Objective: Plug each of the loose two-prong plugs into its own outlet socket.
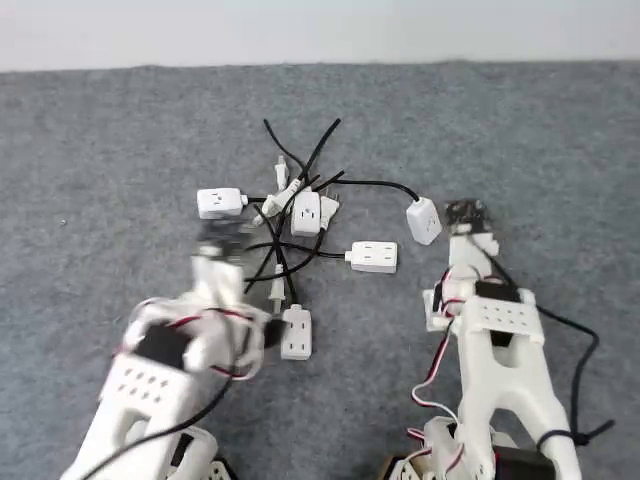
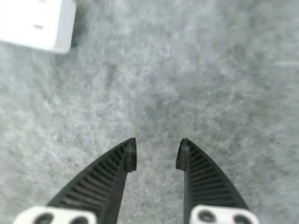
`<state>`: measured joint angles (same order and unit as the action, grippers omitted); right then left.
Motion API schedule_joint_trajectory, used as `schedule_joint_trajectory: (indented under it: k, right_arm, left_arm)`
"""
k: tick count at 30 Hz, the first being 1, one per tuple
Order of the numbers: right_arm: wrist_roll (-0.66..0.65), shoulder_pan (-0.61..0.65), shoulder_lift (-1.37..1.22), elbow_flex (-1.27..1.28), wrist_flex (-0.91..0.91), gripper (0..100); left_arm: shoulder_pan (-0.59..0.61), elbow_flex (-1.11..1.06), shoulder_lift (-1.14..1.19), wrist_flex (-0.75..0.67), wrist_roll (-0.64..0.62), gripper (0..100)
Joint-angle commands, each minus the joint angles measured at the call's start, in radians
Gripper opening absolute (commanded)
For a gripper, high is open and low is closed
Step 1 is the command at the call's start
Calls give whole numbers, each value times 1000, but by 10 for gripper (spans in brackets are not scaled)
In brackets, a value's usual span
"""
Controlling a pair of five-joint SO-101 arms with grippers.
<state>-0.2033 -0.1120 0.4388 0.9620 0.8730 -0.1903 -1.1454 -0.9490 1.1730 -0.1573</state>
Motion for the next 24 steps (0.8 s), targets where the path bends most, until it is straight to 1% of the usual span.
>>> schedule_joint_trajectory:
  k: [1,4,6,9,11,13,16,18,21,24]
  right_arm:
    - [68,45,-7,-215,120,155]
    - [143,160,-10,-347,214,155]
    - [184,274,-10,-413,251,154]
    - [232,437,-10,-471,237,154]
    - [259,496,-12,-476,168,154]
    - [328,513,-25,-465,81,154]
    - [511,490,-97,-451,-56,154]
    - [591,484,-174,-454,-130,154]
    - [595,503,-305,-491,-206,154]
    - [595,524,-446,-554,-226,154]
  left_arm:
    - [226,-93,-141,-37,61,294]
    - [285,-107,-124,-46,84,294]
    - [308,-107,-89,-69,86,294]
    - [342,-105,-17,-152,83,294]
    - [367,-104,38,-207,83,294]
    - [376,-97,103,-242,83,294]
    - [376,-48,212,-249,83,294]
    - [376,-12,295,-252,83,294]
    - [376,35,405,-284,81,294]
    - [377,64,479,-301,81,294]
